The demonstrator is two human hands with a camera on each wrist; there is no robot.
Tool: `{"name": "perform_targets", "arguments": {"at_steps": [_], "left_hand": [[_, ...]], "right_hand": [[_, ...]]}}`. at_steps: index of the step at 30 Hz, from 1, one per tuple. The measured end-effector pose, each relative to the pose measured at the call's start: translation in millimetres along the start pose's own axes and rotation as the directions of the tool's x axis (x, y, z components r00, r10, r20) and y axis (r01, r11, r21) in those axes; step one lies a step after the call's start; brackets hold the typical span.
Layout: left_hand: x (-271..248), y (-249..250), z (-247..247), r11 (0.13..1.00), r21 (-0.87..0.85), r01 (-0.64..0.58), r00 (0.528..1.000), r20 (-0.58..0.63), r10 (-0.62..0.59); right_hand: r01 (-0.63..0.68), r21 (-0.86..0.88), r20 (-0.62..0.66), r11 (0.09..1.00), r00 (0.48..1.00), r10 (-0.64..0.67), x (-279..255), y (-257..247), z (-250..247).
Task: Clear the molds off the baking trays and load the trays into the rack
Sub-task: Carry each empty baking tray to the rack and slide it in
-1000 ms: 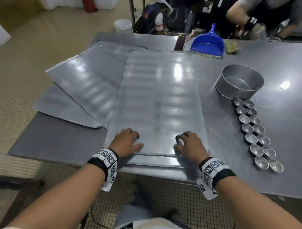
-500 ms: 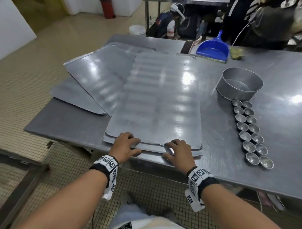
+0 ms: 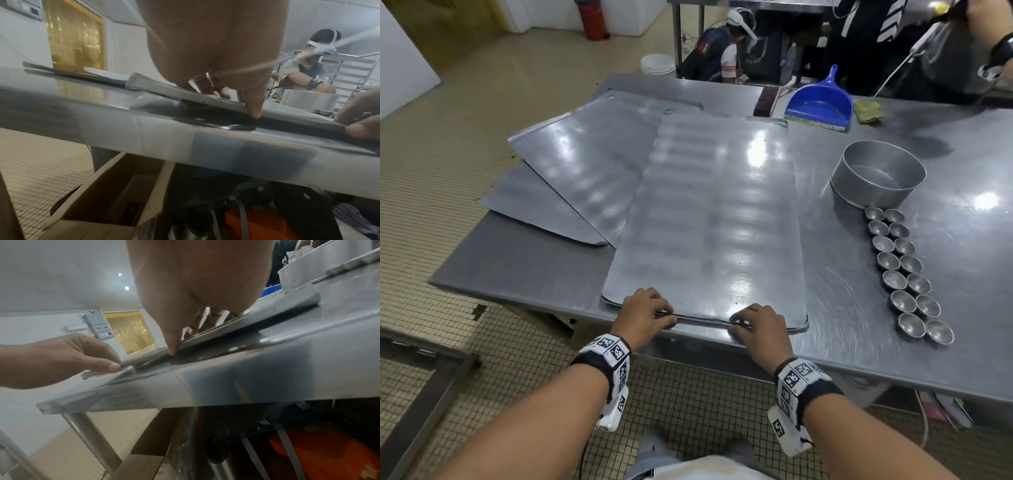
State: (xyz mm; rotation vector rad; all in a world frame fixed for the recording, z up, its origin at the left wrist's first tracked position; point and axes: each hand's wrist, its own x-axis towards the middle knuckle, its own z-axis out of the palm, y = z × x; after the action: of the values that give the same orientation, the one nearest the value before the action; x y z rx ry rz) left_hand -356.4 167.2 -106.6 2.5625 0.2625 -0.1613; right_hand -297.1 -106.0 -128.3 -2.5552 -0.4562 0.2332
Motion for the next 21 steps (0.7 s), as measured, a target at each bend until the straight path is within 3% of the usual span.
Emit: {"name": "perform_targets", "arguments": {"at_steps": [6,8,11,14,17,21], "left_hand": [[9,-5,-14,0.999,-0.048,-0.013,0.998,0.067,0.016],[15,-14,-24,0.999,-0.037,0.028,0.999,-0.044,-0.03],[24,-34,-40,0.98,-0.014,0.197,0.963,-0.186,-0.196],[35,-49,-50,0.933,-0.157,0.325,0.924,-0.155,-0.349],[45,-55,-53,0.875,-0.33,0.354,0.918,-0.056,-0.393],[60,-68,-47,0.823,-0.449,0.348,0.912,-0.042,-0.408]], "right_hand": [[-0.052,0.075,0.0,0.996,0.999,0.053,1,-2,-14],[-0.123,0.098,-0.085,0.987,0.988,0.132,7,7,-28],[-0.302,0.117,-0.21,0.946,0.923,0.321,16,32,-52],[-0.451,0.233,-0.157,0.861,0.857,0.491,21,53,-66],[-0.513,0.401,-0.061,0.759,0.812,0.581,26,59,-68],[-0.529,0.408,-0.027,0.744,0.807,0.589,36,60,-62]]}}
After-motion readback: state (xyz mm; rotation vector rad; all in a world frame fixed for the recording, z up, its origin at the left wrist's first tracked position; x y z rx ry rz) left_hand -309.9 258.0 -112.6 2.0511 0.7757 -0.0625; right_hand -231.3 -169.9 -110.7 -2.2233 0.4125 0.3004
